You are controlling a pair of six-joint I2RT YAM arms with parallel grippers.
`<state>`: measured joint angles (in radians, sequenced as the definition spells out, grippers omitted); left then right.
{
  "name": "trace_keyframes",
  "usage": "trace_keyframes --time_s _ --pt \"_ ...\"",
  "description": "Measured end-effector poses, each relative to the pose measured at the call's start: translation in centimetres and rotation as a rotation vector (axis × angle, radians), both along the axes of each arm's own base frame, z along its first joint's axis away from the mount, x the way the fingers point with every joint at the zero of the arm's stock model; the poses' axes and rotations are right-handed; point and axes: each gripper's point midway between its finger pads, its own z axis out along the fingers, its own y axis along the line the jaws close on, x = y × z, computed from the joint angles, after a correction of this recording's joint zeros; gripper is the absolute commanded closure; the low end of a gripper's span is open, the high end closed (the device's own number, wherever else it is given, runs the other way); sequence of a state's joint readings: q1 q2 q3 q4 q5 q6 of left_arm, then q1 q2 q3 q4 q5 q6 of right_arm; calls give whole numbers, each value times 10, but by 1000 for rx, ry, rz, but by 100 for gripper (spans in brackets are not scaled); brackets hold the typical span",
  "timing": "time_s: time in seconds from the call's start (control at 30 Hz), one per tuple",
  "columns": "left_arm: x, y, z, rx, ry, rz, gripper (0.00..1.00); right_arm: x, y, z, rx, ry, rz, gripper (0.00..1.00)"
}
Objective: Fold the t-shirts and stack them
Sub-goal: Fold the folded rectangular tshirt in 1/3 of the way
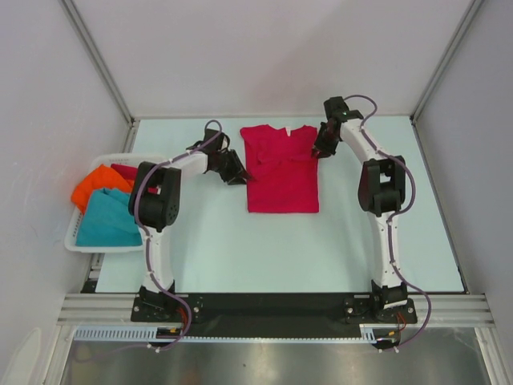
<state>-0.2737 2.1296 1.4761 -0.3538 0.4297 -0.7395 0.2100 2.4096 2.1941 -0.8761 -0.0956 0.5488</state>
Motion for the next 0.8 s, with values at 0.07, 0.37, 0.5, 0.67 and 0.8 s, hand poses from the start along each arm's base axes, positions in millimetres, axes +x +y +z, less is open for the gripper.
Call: trace_keyframes --time_s 0.07,0.37,0.5,0.67,0.8 --pt "-2 1 3 -1 -4 0 64 -2 -9 -3 -2 4 -14 70" --pt "-20 6 7 -1 -16 -5 65 -47 -27 -17 -40 78 -23 71" --pt "-33 10 3 1 -7 -4 65 -74 -28 -14 -60 93 -1 71" --pt "-53 14 1 -2 -1 0 65 -112 -22 -12 -74 113 36 71" --pt "-60 13 -1 -5 -7 -3 66 -132 -14 -17 -78 126 64 71"
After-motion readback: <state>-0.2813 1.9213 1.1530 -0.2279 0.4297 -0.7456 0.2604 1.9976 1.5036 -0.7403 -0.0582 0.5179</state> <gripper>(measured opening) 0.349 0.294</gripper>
